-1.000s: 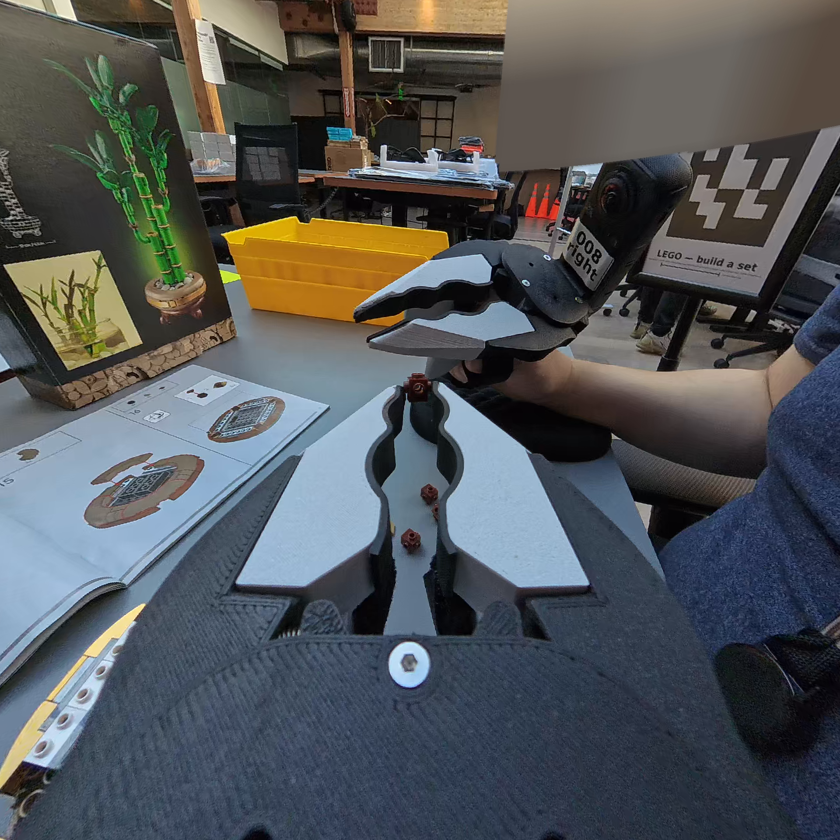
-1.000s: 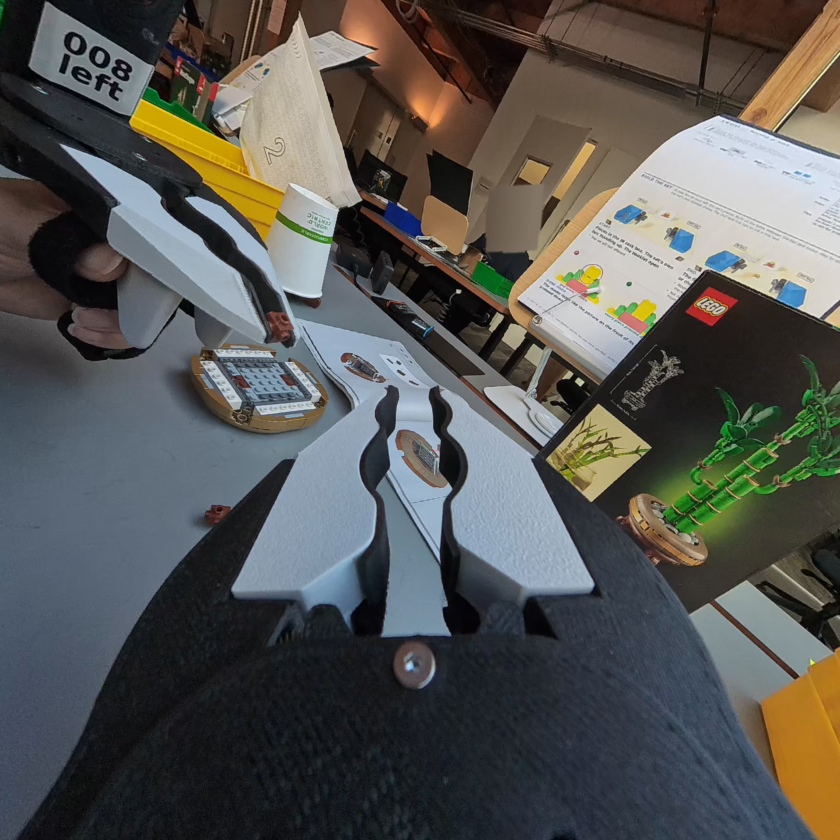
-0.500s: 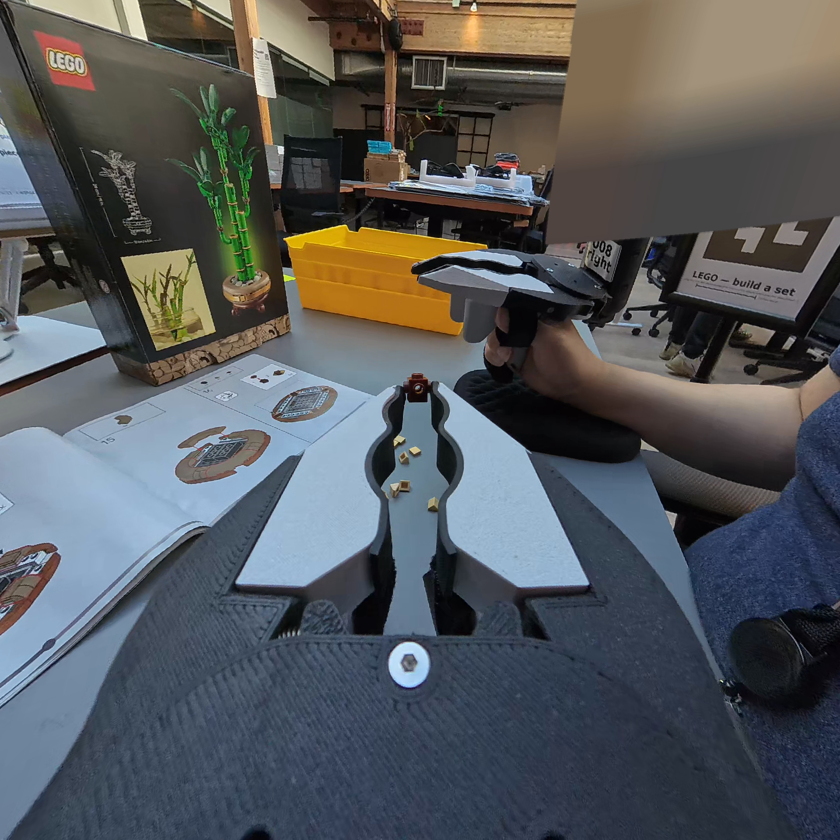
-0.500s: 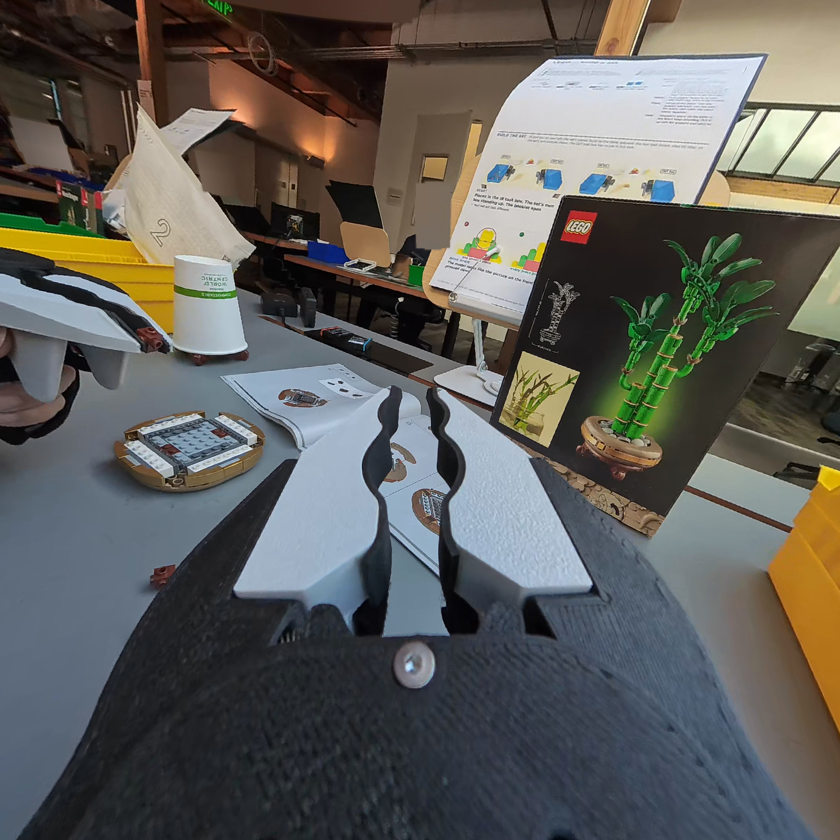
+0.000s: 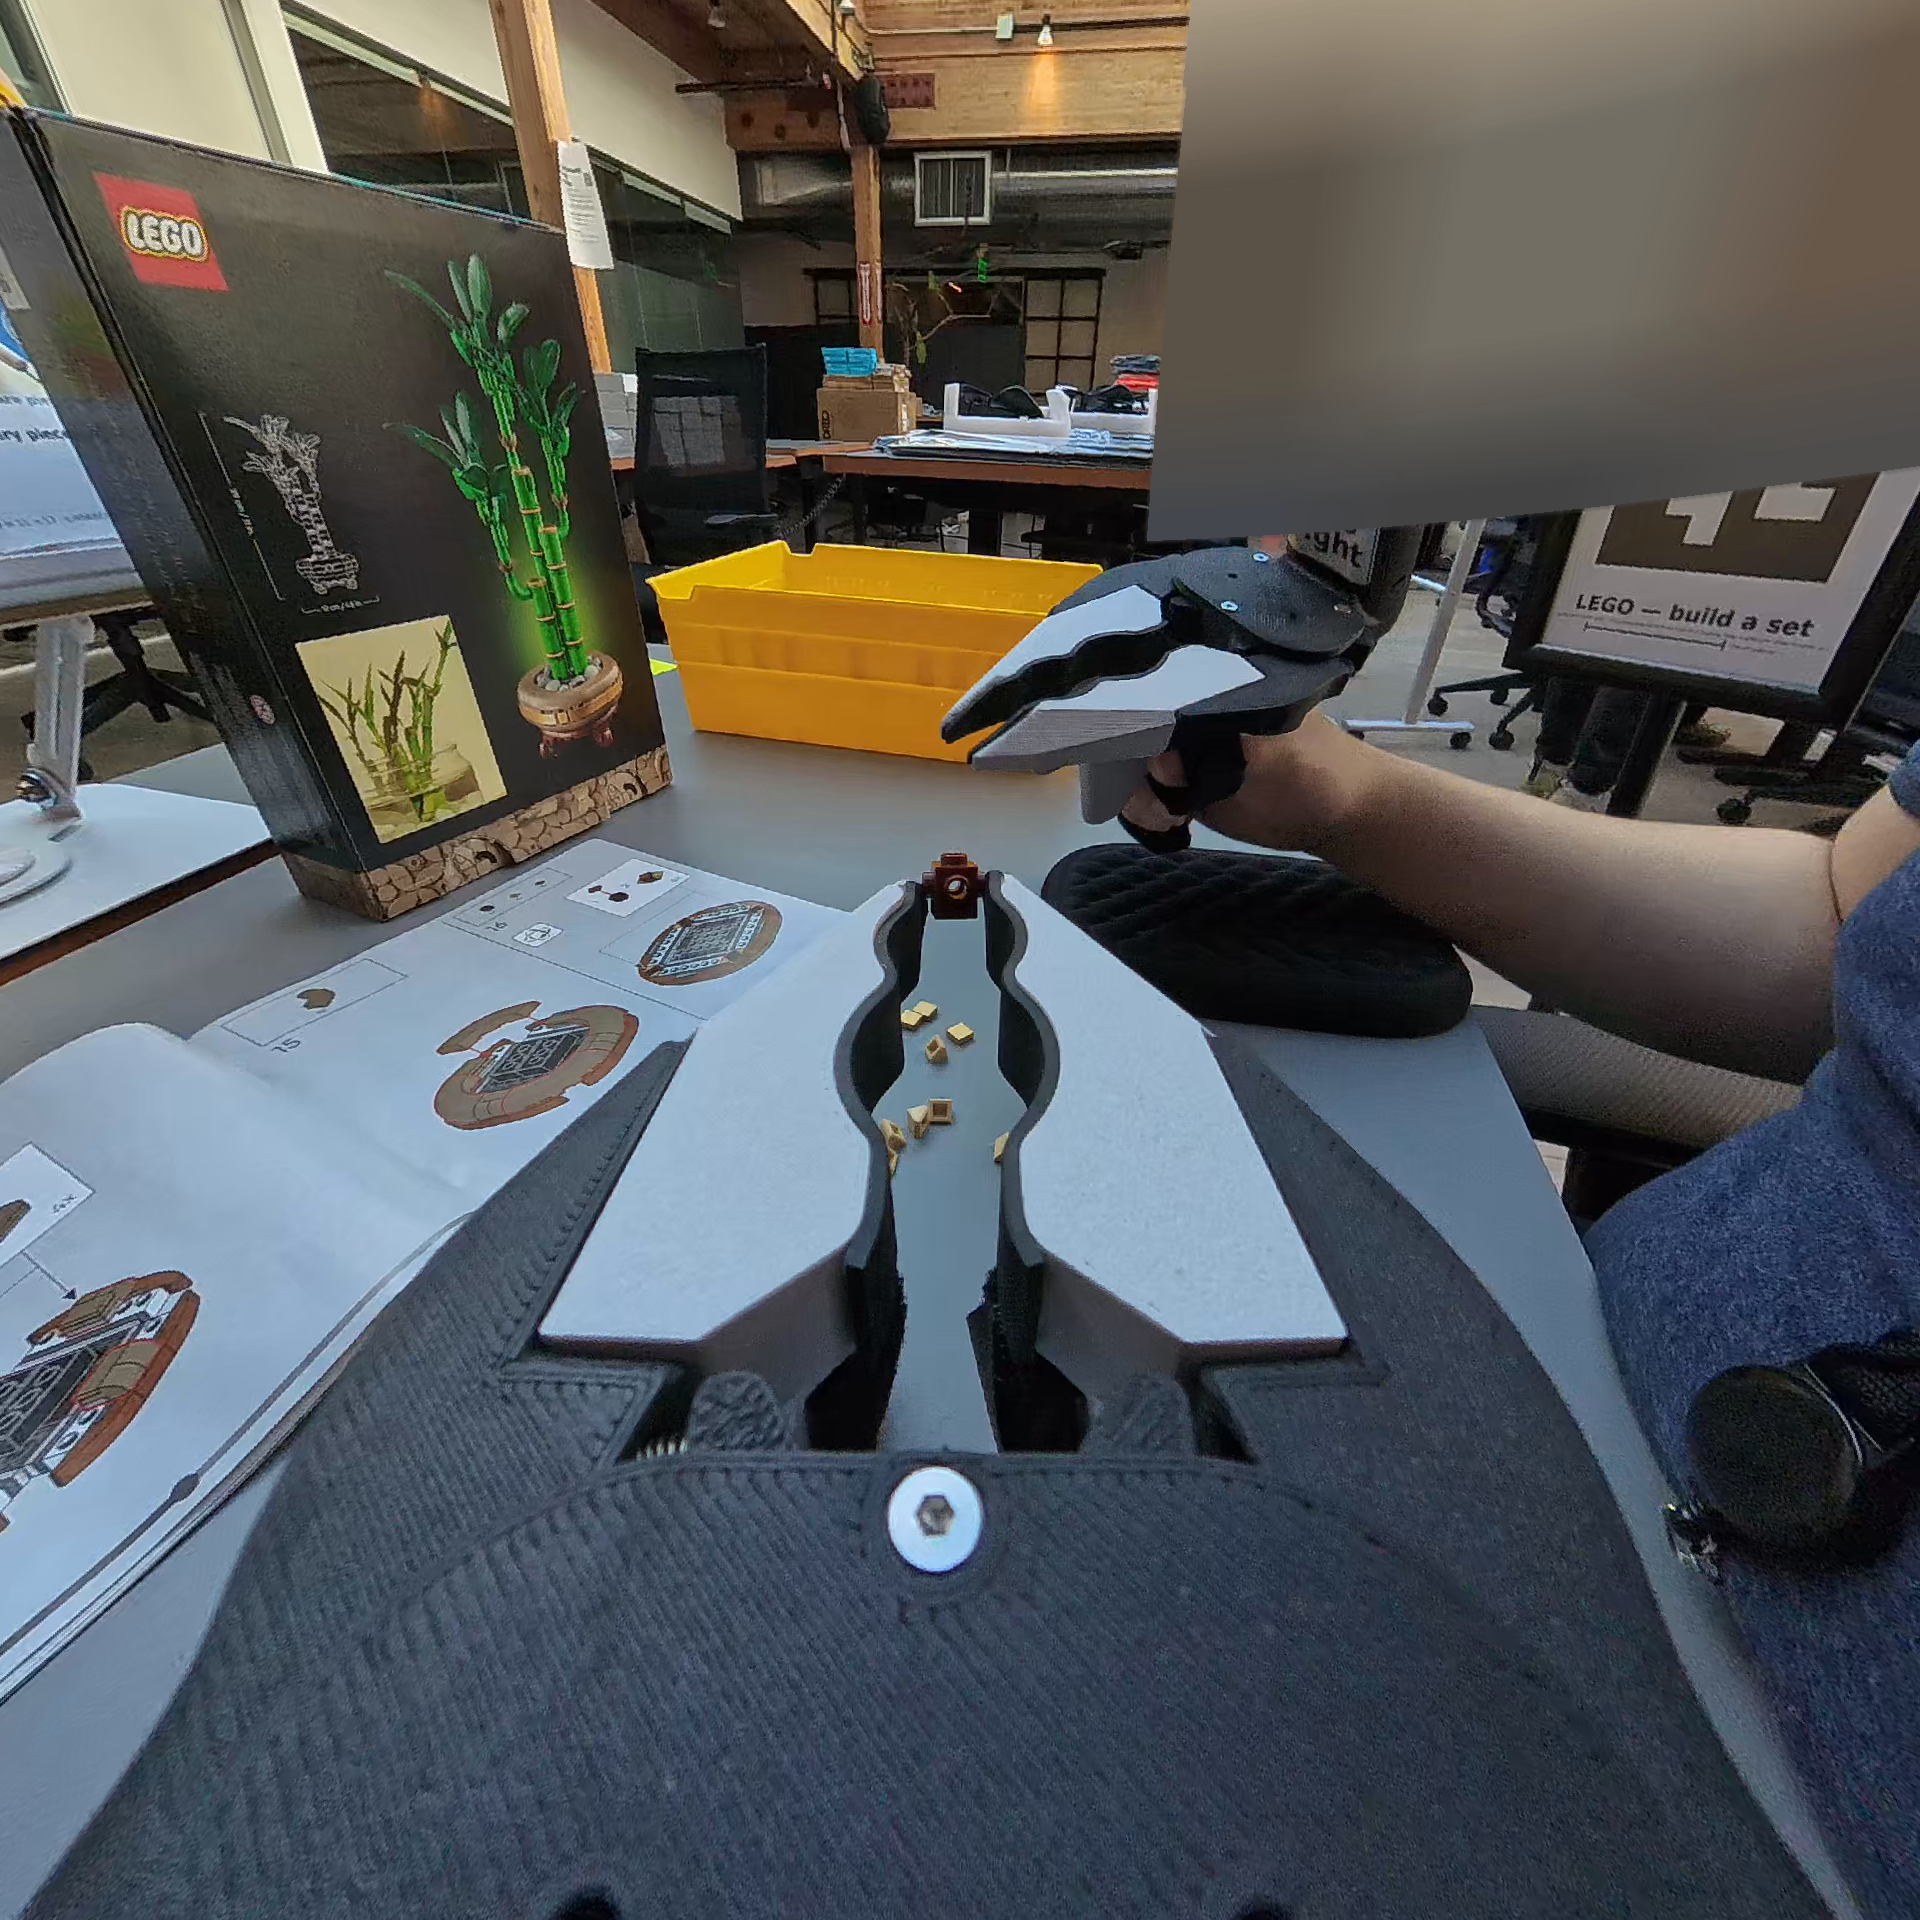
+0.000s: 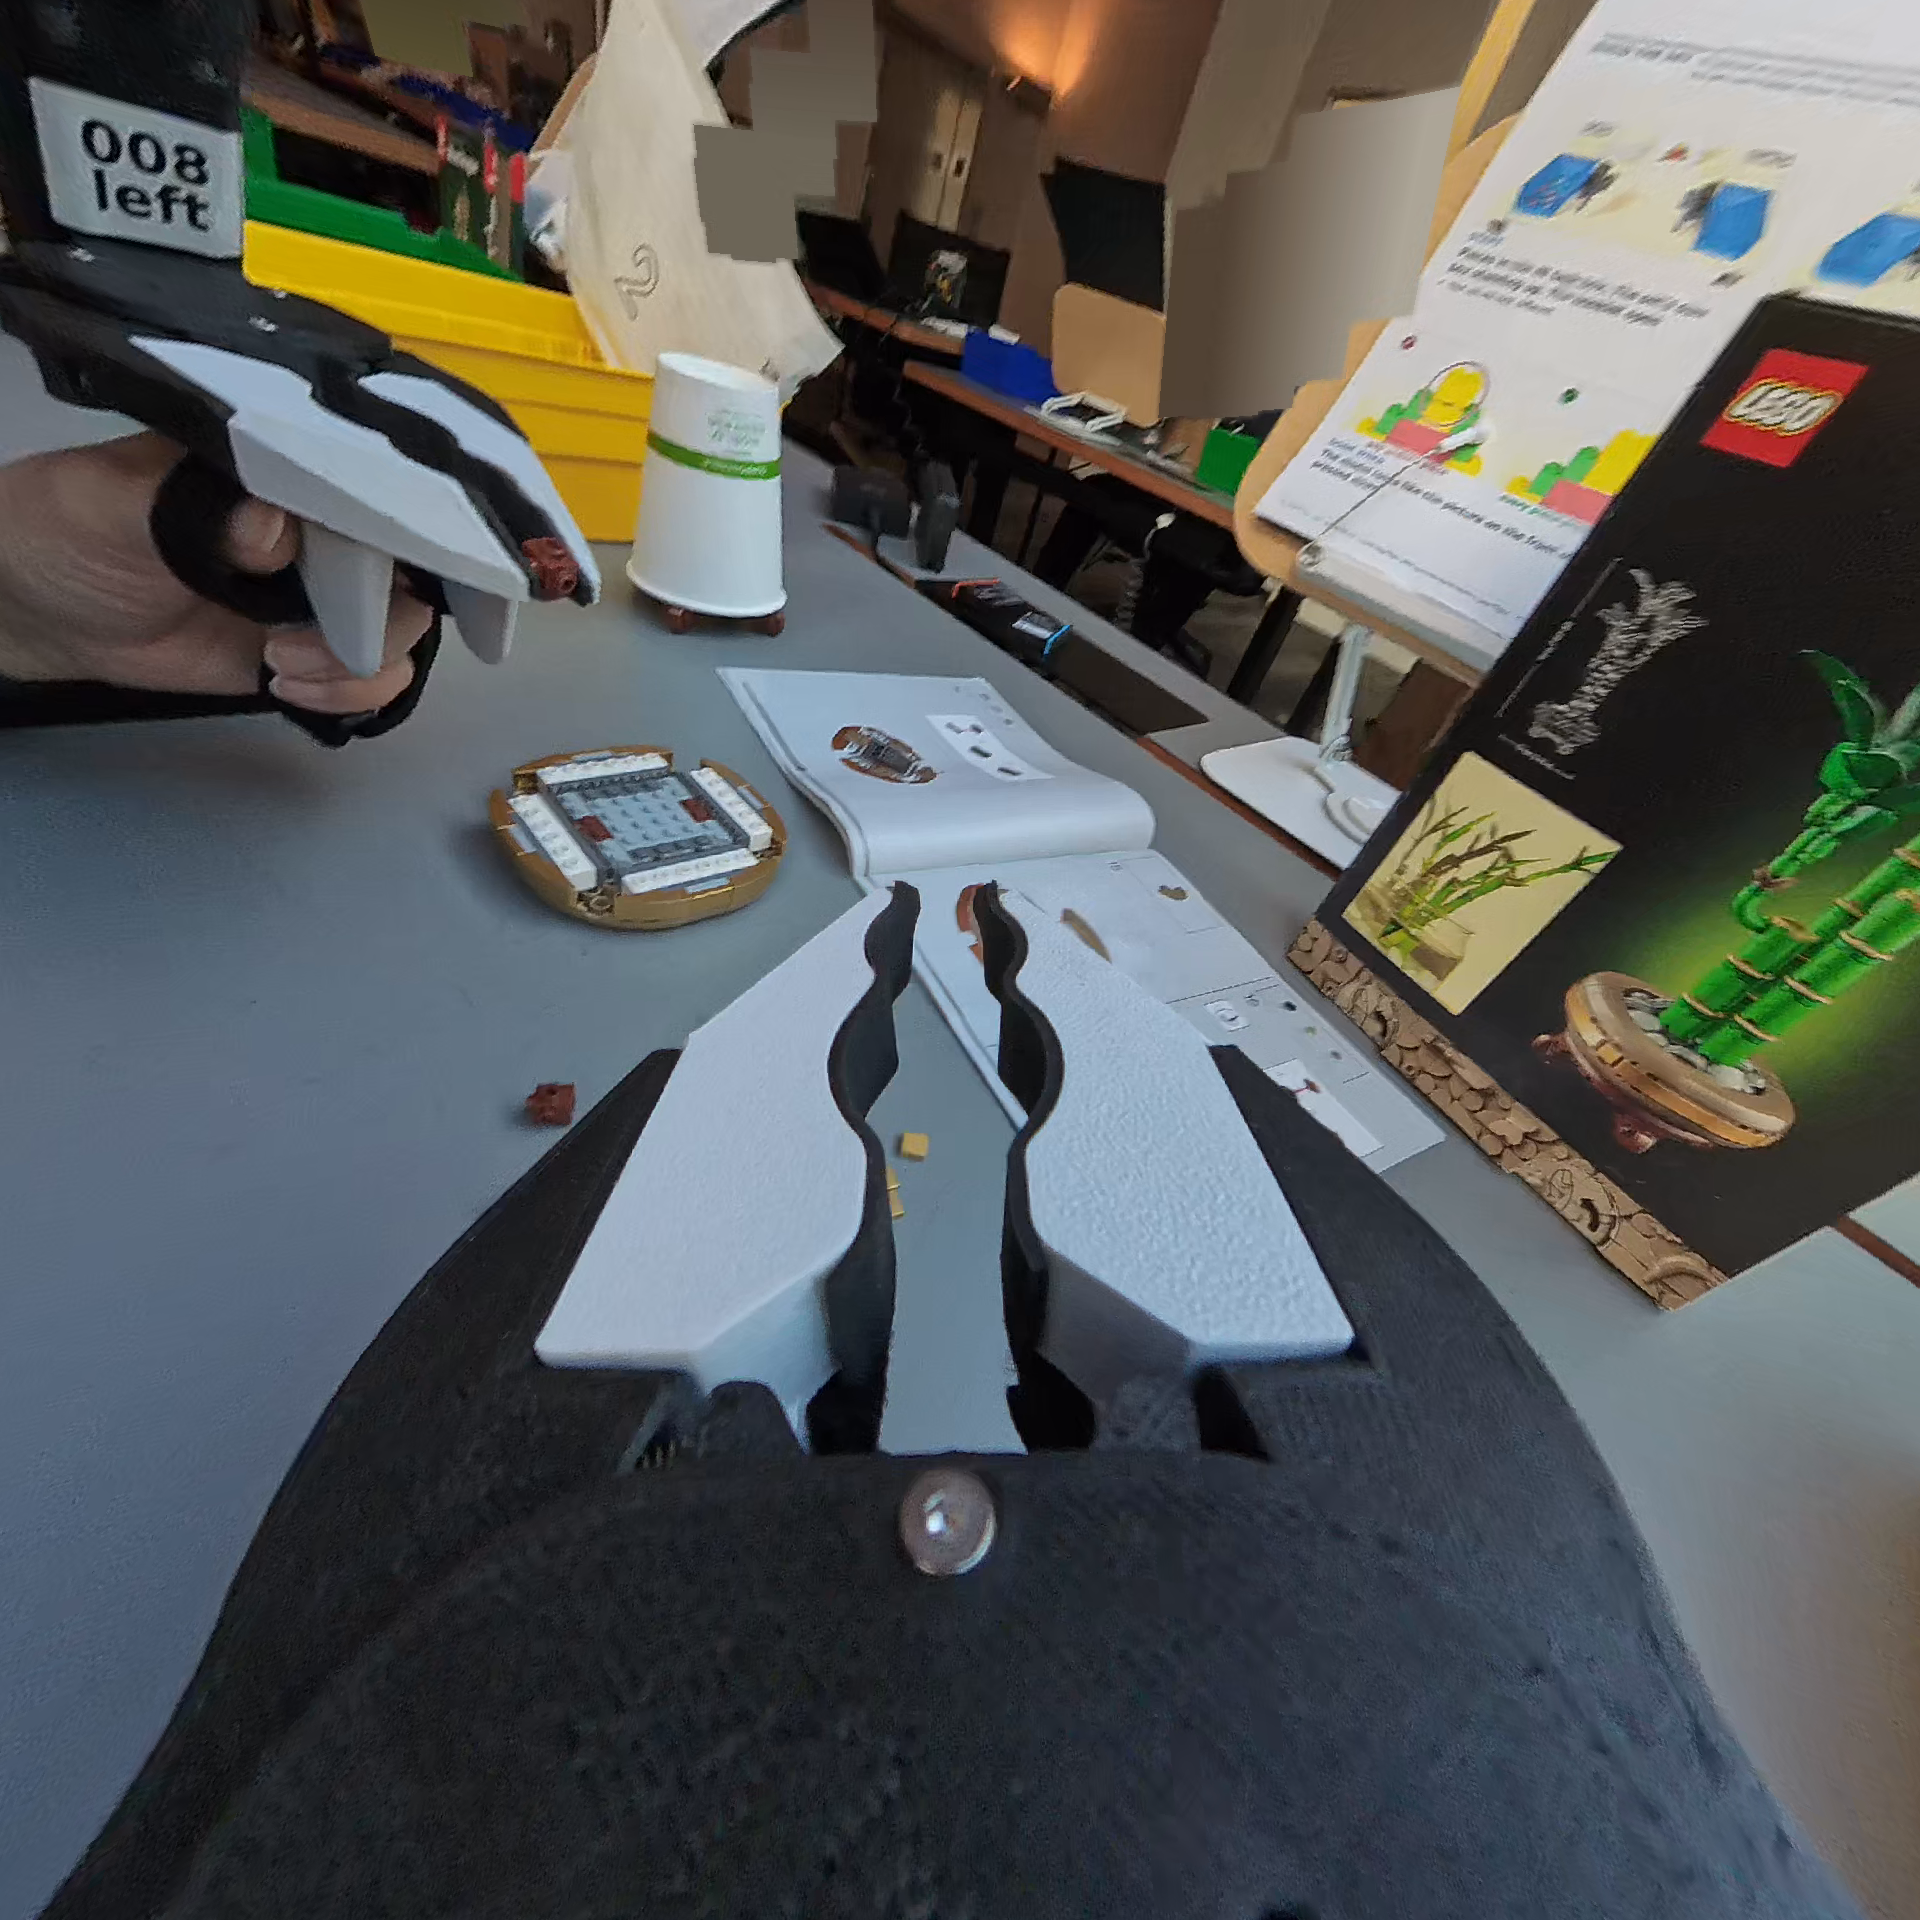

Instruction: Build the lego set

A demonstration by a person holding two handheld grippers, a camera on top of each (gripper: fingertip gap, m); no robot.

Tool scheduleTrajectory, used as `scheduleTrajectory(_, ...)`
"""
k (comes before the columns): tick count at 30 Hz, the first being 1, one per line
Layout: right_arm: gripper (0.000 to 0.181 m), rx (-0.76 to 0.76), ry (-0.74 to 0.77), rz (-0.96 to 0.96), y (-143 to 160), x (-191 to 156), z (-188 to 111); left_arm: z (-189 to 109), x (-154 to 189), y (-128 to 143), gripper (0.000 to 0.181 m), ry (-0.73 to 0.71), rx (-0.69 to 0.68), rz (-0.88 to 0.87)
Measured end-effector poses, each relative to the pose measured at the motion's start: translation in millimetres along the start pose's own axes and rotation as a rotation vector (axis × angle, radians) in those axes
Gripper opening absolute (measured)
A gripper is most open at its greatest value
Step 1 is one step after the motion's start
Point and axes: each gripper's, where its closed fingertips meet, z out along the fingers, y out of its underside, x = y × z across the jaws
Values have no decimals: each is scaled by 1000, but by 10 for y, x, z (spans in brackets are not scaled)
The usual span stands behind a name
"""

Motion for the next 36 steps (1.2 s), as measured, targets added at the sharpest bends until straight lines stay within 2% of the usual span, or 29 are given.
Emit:
scheduleTrajectory(2, 12, -100, -83, 3, 96, -98, 11, -25, -11, 7, 10, -10, -1, 6)
scheduleTrajectory(5, 12, -245, -122, -42, 311, -118, 4, -48, -28, -7, 10, -16, 13, -1)
scheduleTrajectory(12, 13, -569, -217, 27, 878, -260, 35, -64, -33, -22, 10, -18, 17, 5)
scheduleTrajectory(18, 14, -677, -241, 58, 1056, -337, 96, -74, -33, -24, 10, -18, 21, 1)
scheduleTrajectory(22, 13, -669, -267, 151, 1047, -366, 129, -68, -30, -12, 10, -12, 16, -10)
scheduleTrajectory(36, 12, -718, -275, 136, 1113, -419, 144, -49, -21, 8, 10, -1, 7, -17)
